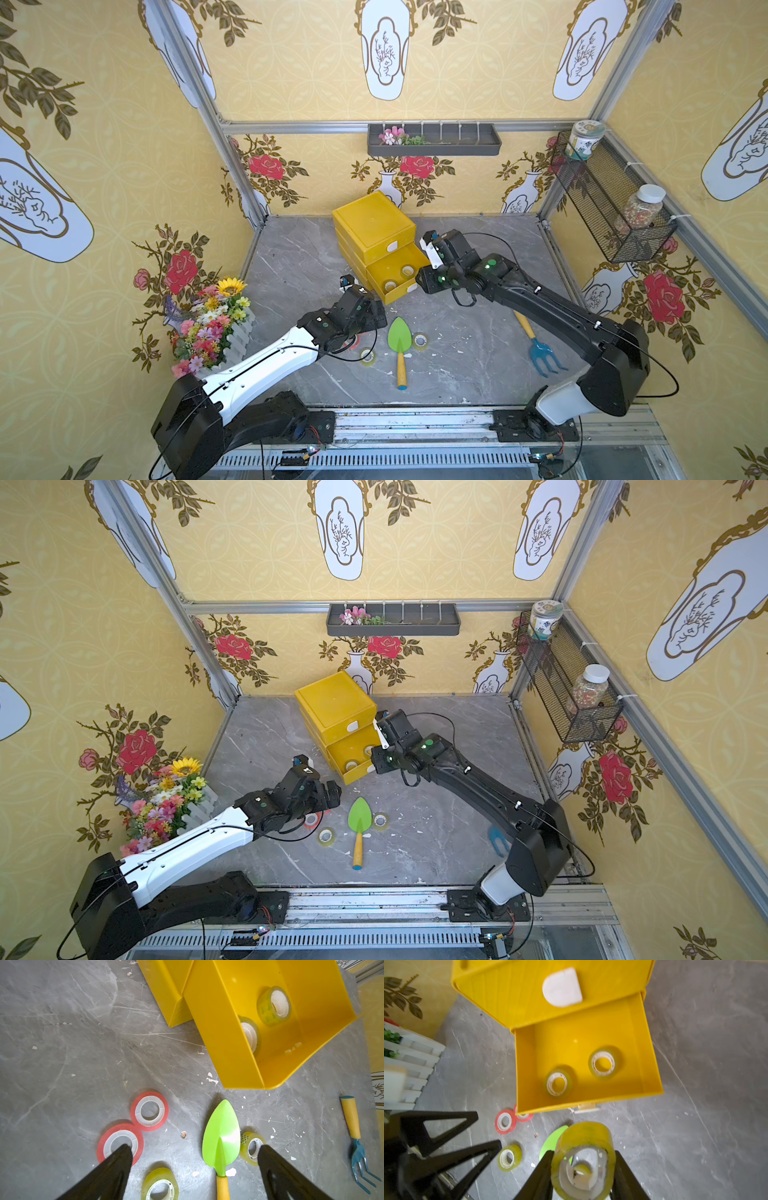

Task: Place the transparent tape into the drawer according to color
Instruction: Place the tape in the drawer.

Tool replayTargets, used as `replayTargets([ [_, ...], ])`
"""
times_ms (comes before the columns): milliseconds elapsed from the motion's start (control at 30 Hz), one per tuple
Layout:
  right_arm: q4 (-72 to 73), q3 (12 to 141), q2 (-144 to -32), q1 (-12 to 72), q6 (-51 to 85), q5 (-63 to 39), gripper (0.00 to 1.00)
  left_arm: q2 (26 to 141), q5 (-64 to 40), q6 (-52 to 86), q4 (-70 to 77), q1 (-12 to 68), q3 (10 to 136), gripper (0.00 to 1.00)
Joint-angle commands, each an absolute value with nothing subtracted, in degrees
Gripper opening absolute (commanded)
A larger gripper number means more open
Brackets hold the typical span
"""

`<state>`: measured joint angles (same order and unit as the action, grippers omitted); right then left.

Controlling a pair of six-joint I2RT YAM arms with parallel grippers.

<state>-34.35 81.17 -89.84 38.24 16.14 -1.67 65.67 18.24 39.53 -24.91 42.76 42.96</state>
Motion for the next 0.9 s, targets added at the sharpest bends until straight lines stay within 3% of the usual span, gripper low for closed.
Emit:
replayTargets([
  [0, -32.3, 86.3, -94.5, 36.8, 13.4, -3.6, 0.43, 66.0, 17.7, 39.7, -24.0, 42.7, 42.7, 1.0],
  [467, -33.1, 94.9, -109.5, 34.3, 12.9, -0.7, 0.48, 65.9, 17.4, 40.4, -24.6, 42.7, 42.3, 1.0],
  [867, -32.8, 96.0, -110.0, 34.2, 13.2, -0.7, 0.69, 66.4, 16.6, 41.2, -25.0, 42.6, 41.7, 1.0],
])
